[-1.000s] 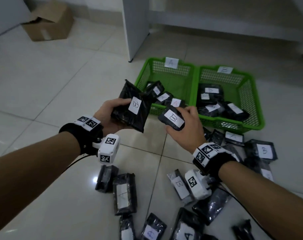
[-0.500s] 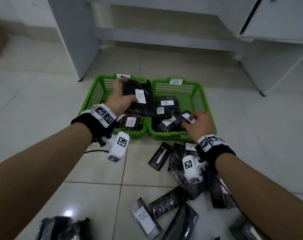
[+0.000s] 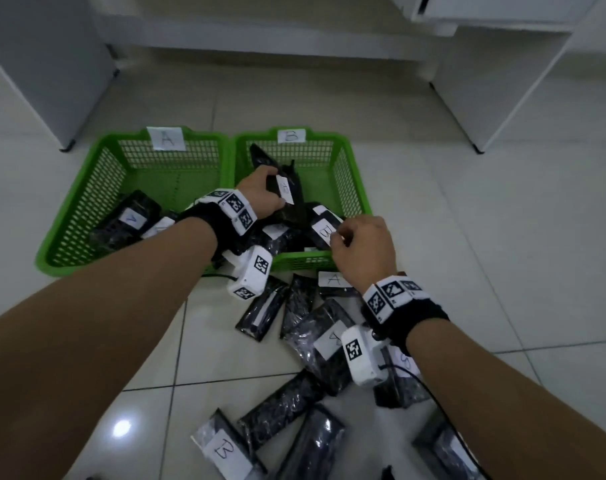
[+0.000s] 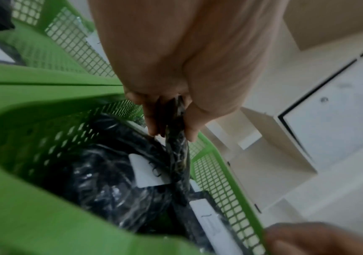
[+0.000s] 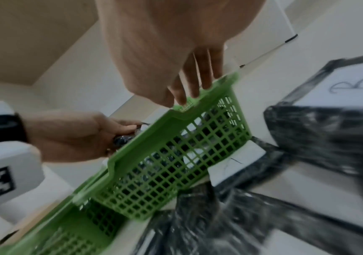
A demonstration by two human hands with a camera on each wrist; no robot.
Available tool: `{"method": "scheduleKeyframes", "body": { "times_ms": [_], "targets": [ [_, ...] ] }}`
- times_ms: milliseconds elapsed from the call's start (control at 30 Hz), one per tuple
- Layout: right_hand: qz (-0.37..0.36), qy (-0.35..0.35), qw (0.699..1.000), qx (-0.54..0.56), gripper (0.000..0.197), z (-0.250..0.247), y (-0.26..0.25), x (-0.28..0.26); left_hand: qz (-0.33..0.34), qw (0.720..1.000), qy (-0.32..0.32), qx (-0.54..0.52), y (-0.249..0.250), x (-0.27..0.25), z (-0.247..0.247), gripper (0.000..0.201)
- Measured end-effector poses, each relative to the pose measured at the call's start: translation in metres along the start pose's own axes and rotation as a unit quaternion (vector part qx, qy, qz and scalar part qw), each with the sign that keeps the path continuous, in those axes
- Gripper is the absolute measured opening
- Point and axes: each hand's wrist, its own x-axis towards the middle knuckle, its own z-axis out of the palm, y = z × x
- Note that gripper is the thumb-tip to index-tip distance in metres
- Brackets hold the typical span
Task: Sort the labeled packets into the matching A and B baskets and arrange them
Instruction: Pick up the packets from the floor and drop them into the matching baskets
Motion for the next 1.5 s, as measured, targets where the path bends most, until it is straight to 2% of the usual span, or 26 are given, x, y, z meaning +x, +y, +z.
{"method": "scheduleKeyframes", "body": {
  "times_ms": [67, 133, 200, 267, 333, 433, 500, 567, 633, 733, 867, 933, 1100, 1233, 1333, 1467, 1500],
  "targets": [
    [-0.04, 0.04, 0.998, -0.004, 0.013, -0.005, 0.006, -0.018, -0.015, 0.993, -0.001, 0.116, -0.007, 0.003, 0.008, 0.073],
    [-0.072, 0.029, 0.997, -0.001, 0.011, -0.009, 0.009, -0.036, -0.024, 0.961, 0.008, 0.277, -0.012, 0.0, 0.016, 0.072],
    [-0.104, 0.005, 0.994, 0.014, 0.009, -0.012, 0.009, -0.049, -0.02, 0.939, 0.026, 0.343, -0.012, -0.007, 0.023, 0.063],
    [-0.099, -0.058, 0.993, 0.005, 0.009, -0.017, 0.001, -0.058, -0.019, 0.933, 0.025, 0.358, -0.005, -0.016, 0.027, 0.062],
    [-0.057, -0.149, 0.985, -0.058, 0.013, -0.02, -0.012, -0.064, 0.001, 0.928, 0.027, 0.371, -0.002, -0.024, 0.032, 0.065],
    [-0.036, -0.231, 0.952, -0.196, 0.023, -0.017, -0.023, -0.079, 0.122, 0.918, 0.124, 0.357, 0.001, -0.052, 0.035, 0.054],
    [-0.04, -0.272, 0.917, -0.288, 0.044, -0.013, -0.024, -0.091, 0.227, 0.903, 0.171, 0.322, 0.002, -0.08, 0.038, 0.04],
    [-0.034, -0.296, 0.895, -0.332, 0.059, -0.011, -0.022, -0.1, 0.296, 0.899, 0.166, 0.277, -0.004, -0.108, 0.042, 0.026],
    [-0.034, -0.316, 0.889, -0.331, 0.069, -0.01, -0.02, -0.104, 0.319, 0.911, 0.117, 0.234, -0.018, -0.13, 0.046, 0.017],
    [-0.036, -0.309, 0.9, -0.307, 0.074, -0.017, -0.023, -0.103, 0.29, 0.925, 0.063, 0.236, -0.052, -0.147, 0.049, 0.013],
    [0.041, -0.339, 0.91, -0.233, 0.053, -0.031, -0.026, -0.09, 0.21, 0.939, 0.019, 0.271, -0.089, -0.148, 0.042, 0.017],
    [0.088, -0.351, 0.915, -0.179, 0.046, -0.041, -0.025, -0.085, 0.192, 0.939, 0.005, 0.286, -0.097, -0.146, 0.043, 0.021],
    [0.132, -0.323, 0.936, -0.051, 0.02, -0.072, -0.019, -0.078, 0.231, 0.931, -0.052, 0.278, -0.093, -0.143, 0.064, 0.034],
    [0.166, -0.262, 0.95, 0.022, 0.018, -0.089, -0.006, -0.076, 0.238, 0.928, -0.079, 0.277, -0.088, -0.142, 0.082, 0.033],
    [0.234, -0.217, 0.938, 0.136, 0.013, -0.099, 0.005, -0.079, 0.193, 0.929, -0.078, 0.305, -0.081, -0.141, 0.092, 0.036],
    [0.305, -0.14, 0.903, 0.267, 0.018, -0.096, 0.019, -0.083, 0.171, 0.917, -0.079, 0.352, -0.073, -0.146, 0.107, 0.077],
    [0.311, -0.131, 0.895, 0.291, 0.016, -0.095, 0.022, -0.084, 0.163, 0.914, -0.081, 0.363, -0.072, -0.146, 0.113, 0.082]
  ]
}}
